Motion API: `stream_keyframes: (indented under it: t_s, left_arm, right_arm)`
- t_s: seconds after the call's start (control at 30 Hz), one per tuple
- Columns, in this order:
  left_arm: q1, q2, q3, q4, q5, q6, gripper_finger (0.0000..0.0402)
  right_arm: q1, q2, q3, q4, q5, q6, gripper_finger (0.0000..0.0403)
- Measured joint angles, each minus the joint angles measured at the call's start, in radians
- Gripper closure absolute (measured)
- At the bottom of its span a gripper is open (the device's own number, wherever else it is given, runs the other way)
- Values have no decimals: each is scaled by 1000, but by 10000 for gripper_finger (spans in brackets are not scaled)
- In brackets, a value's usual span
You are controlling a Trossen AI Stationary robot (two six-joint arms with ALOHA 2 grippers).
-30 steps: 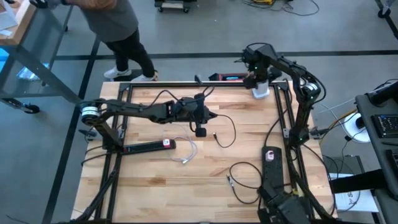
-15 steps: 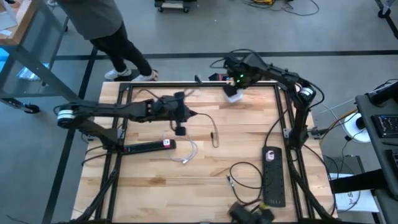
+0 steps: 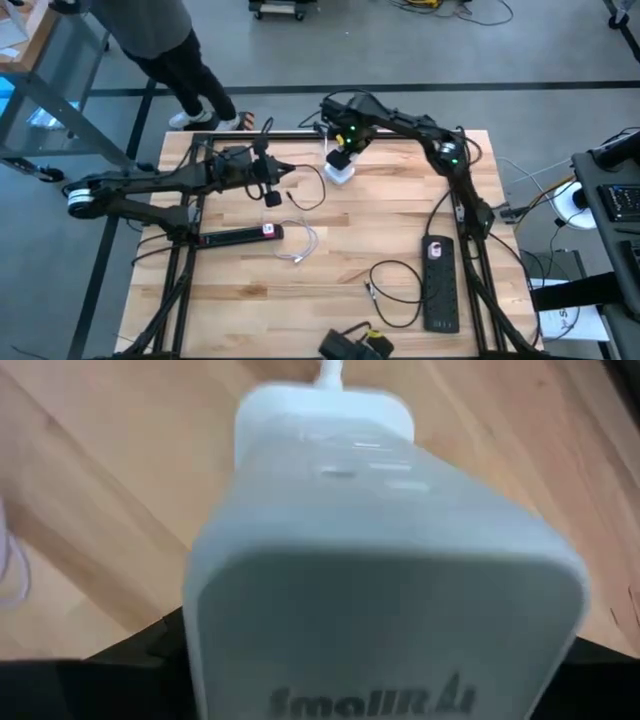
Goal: Insert USB
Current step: Insert the black charger cable into the white outlet extension
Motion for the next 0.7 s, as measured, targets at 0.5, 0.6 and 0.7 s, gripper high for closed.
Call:
stream_keyframes:
  t_s: [0.5, 0.6, 0.7]
  left_arm:
    - [6, 21, 75, -8, 1, 62, 397]
    - [7, 28, 74, -13, 0, 71, 397]
    - [7, 30, 74, -11, -1, 75, 397]
  right_arm:
    - [10, 94, 152, -111, 149, -36, 107]
    - [19, 97, 153, -102, 166, -54, 75]
    - [28, 106, 153, -94, 168, -66, 65]
